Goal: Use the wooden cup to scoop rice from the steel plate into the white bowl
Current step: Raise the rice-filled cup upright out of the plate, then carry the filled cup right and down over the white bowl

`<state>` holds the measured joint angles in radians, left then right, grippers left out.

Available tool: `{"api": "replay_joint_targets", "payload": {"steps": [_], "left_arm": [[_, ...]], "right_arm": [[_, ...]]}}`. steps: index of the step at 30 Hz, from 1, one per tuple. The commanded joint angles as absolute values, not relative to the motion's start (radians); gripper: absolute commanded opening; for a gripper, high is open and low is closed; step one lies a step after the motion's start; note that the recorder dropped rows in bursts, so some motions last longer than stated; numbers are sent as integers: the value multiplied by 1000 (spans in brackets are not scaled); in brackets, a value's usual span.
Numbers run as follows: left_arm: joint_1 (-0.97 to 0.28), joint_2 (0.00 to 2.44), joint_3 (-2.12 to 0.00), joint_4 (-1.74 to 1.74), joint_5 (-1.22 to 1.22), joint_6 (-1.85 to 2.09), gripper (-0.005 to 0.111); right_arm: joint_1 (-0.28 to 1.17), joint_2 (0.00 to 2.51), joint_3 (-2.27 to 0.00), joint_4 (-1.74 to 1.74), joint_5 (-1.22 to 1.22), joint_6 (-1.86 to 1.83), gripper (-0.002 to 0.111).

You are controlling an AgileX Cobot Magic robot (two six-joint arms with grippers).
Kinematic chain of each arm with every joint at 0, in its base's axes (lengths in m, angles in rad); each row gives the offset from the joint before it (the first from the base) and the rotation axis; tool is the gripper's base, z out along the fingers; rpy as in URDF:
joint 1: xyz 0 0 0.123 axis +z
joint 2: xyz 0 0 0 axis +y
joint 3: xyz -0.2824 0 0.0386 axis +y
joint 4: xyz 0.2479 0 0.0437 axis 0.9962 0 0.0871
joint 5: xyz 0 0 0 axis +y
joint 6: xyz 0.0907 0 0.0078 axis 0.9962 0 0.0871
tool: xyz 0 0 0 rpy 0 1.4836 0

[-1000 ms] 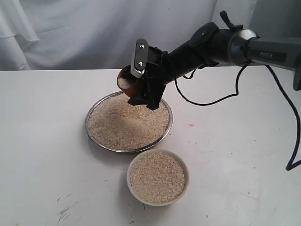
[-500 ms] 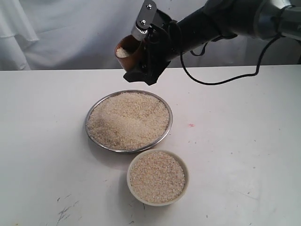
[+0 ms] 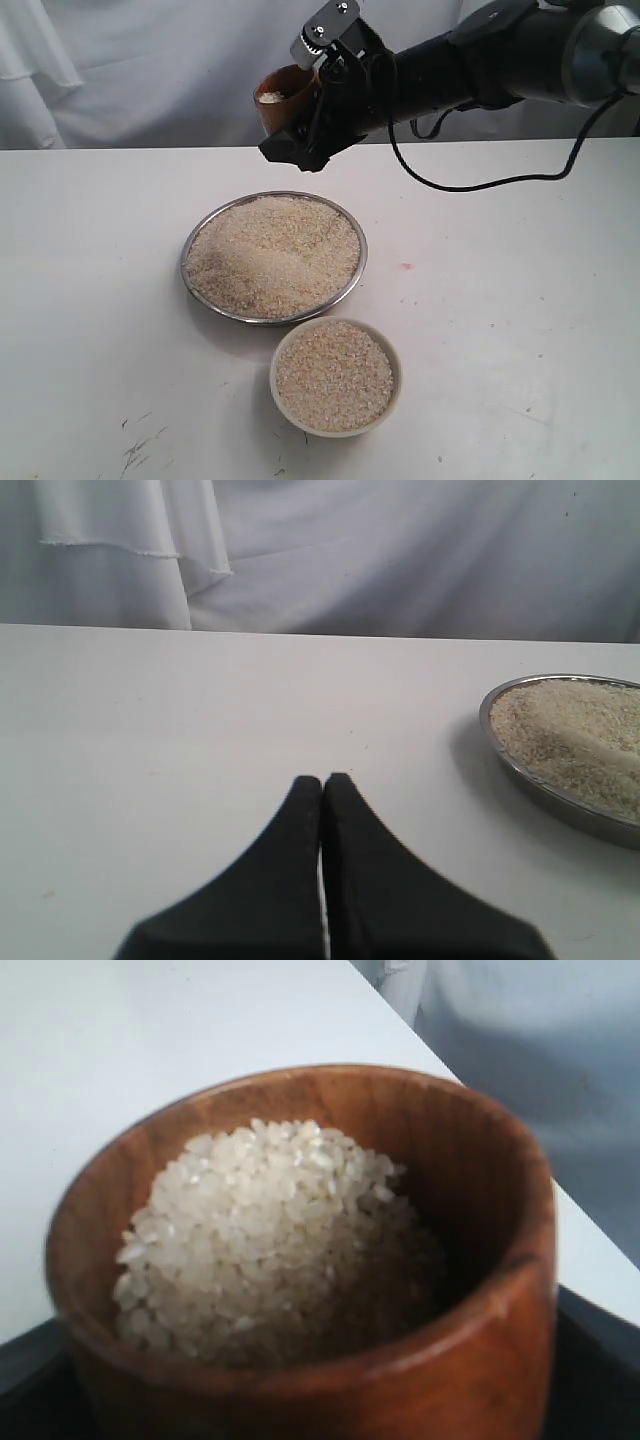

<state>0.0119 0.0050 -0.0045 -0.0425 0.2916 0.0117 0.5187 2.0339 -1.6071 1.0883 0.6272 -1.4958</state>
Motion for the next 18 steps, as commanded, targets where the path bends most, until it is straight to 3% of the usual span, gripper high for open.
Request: {"api": "replay_joint_targets", "payload": {"steps": [1,18], "left_arm": [[10,0,0,-43,285,9,0],[10,0,0,-43,285,9,0]], "right_arm": [[518,2016,-1593,1103,609,-1492,0],[544,1891,-1374,1010,456,-1469,0]]}}
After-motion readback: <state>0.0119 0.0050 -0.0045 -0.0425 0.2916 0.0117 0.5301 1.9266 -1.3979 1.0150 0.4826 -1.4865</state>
